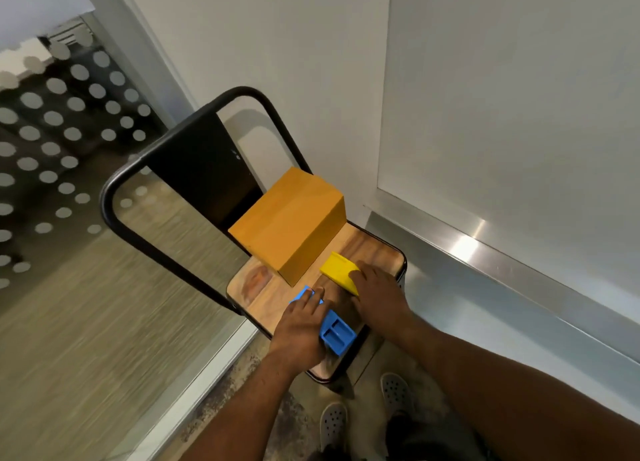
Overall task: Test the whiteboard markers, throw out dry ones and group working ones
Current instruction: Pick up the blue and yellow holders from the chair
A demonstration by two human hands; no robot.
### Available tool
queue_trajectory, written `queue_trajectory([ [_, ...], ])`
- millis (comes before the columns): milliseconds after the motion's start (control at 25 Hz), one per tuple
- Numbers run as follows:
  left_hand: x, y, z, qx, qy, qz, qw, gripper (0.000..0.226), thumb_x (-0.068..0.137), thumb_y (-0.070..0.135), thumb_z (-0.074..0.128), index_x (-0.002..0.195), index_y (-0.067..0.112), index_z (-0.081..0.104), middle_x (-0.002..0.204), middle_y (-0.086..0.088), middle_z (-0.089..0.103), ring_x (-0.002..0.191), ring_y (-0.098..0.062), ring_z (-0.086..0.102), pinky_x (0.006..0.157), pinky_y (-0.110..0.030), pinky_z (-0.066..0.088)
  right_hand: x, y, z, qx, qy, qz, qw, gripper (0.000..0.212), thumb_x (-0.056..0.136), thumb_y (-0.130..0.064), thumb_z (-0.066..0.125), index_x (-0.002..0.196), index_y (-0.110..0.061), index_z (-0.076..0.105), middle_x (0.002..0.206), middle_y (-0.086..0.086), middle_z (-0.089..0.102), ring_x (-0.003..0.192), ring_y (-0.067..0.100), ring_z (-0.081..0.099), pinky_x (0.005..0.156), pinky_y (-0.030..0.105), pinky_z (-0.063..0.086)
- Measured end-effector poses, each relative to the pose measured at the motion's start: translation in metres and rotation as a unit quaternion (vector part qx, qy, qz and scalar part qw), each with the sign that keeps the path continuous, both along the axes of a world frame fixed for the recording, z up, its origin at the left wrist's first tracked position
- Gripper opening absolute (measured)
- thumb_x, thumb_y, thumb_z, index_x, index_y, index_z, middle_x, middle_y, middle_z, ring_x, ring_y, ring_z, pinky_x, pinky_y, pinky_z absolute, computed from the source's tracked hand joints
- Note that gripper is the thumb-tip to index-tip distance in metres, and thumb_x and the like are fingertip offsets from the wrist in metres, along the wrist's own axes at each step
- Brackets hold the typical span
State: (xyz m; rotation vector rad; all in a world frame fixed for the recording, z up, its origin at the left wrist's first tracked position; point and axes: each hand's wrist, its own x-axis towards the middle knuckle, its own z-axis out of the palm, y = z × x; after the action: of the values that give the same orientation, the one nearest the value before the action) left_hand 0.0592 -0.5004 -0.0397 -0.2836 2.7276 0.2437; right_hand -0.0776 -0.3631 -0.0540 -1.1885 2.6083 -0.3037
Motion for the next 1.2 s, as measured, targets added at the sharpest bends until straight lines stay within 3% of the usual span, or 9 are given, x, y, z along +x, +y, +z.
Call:
queue_trajectory([
  [80, 0.001, -0.006, 0.000, -0.005, -0.011, -0.043, 0.999, 0.085, 0.065, 0.034, 0.074, 0.143, 0.017, 0.042, 0.153, -0.012, 0.034, 0.140, -0.035, 0.032, 0.110, -0.047, 0.033, 0.002, -0.005, 0.003, -0.004, 0.007, -0.033, 0.999, 0.030, 0.094, -0.025, 0.055, 0.123, -0.020, 0.049, 0.136, 0.007, 0.049, 0.124, 0.026, 0.047, 0.101, 0.038, 0.042],
  [200, 0.000, -0.015, -0.006, -0.020, 0.019, -0.072, 0.997, 0.072, 0.052, 0.027, 0.085, 0.121, 0.022, 0.063, 0.125, -0.009, 0.063, 0.116, -0.032, 0.060, 0.088, -0.042, 0.054, 0.008, -0.011, 0.009, -0.008, 0.040, -0.074, 0.996, 0.023, 0.086, -0.016, 0.063, 0.108, -0.018, 0.058, 0.112, 0.008, 0.062, 0.098, 0.027, 0.060, 0.081, 0.039, 0.051],
  [280, 0.000, -0.020, -0.007, -0.025, 0.059, -0.097, 0.993, 0.063, 0.057, 0.025, 0.083, 0.118, 0.023, 0.064, 0.121, -0.007, 0.064, 0.112, -0.030, 0.062, 0.086, -0.040, 0.054, 0.013, -0.011, 0.008, -0.006, 0.059, -0.087, 0.994, 0.028, 0.071, -0.009, 0.073, 0.097, -0.013, 0.064, 0.096, 0.011, 0.067, 0.081, 0.030, 0.064, 0.067, 0.037, 0.053],
  [400, 0.006, -0.020, -0.001, -0.041, 0.062, -0.107, 0.991, 0.053, 0.082, 0.022, 0.066, 0.133, 0.021, 0.051, 0.136, -0.007, 0.050, 0.130, -0.029, 0.046, 0.105, -0.040, 0.039, 0.024, -0.005, 0.006, 0.001, 0.089, -0.101, 0.991, 0.038, 0.059, -0.010, 0.080, 0.095, -0.011, 0.066, 0.087, 0.010, 0.066, 0.073, 0.028, 0.063, 0.060, 0.033, 0.051],
  [520, 0.014, -0.022, -0.001, -0.024, 0.074, -0.069, 0.995, 0.056, 0.091, 0.029, 0.055, 0.142, 0.027, 0.034, 0.146, -0.001, 0.036, 0.136, -0.023, 0.031, 0.112, -0.036, 0.027, 0.035, 0.003, 0.014, 0.001, 0.035, -0.128, 0.991, 0.046, 0.071, -0.023, 0.076, 0.114, -0.016, 0.060, 0.106, 0.007, 0.065, 0.093, 0.027, 0.062, 0.076, 0.033, 0.049],
  [600, 0.015, -0.022, 0.004, 0.008, 0.086, -0.055, 0.995, 0.054, 0.090, 0.032, 0.056, 0.140, 0.029, 0.035, 0.143, 0.002, 0.039, 0.132, -0.020, 0.034, 0.110, -0.033, 0.028, 0.038, 0.010, 0.019, -0.001, 0.019, -0.146, 0.989, 0.048, 0.084, -0.027, 0.065, 0.129, -0.019, 0.050, 0.126, 0.006, 0.057, 0.110, 0.027, 0.055, 0.091, 0.035, 0.043],
  [720, 0.009, -0.017, 0.011, 0.040, 0.102, -0.045, 0.993, 0.060, 0.086, 0.037, 0.062, 0.139, 0.029, 0.035, 0.142, 0.005, 0.039, 0.129, -0.017, 0.036, 0.110, -0.034, 0.029, 0.042, 0.029, 0.029, -0.021, 0.006, -0.197, 0.980, 0.051, 0.090, -0.035, 0.060, 0.136, -0.024, 0.040, 0.138, 0.002, 0.049, 0.120, 0.024, 0.047, 0.101, 0.034, 0.037],
  [920, -0.016, -0.004, 0.026, 0.075, 0.109, -0.049, 0.990, 0.070, 0.085, 0.049, 0.058, 0.144, 0.026, 0.028, 0.146, 0.002, 0.034, 0.130, -0.017, 0.033, 0.109, -0.035, 0.028, 0.042, 0.073, 0.047, -0.065, 0.021, -0.256, 0.964, 0.057, 0.089, -0.040, 0.064, 0.139, -0.025, 0.041, 0.140, 0.000, 0.049, 0.123, 0.020, 0.047, 0.104, 0.031, 0.036],
  [1200, -0.081, 0.022, 0.052, 0.074, 0.178, -0.094, 0.977, 0.068, 0.082, 0.037, 0.069, 0.141, 0.025, 0.036, 0.138, 0.003, 0.044, 0.125, -0.015, 0.041, 0.109, -0.032, 0.033, 0.014, 0.137, 0.068, -0.059, 0.081, -0.313, 0.944, 0.058, 0.085, -0.040, 0.069, 0.136, -0.021, 0.047, 0.136, 0.004, 0.054, 0.120, 0.023, 0.052, 0.102, 0.035, 0.040],
])
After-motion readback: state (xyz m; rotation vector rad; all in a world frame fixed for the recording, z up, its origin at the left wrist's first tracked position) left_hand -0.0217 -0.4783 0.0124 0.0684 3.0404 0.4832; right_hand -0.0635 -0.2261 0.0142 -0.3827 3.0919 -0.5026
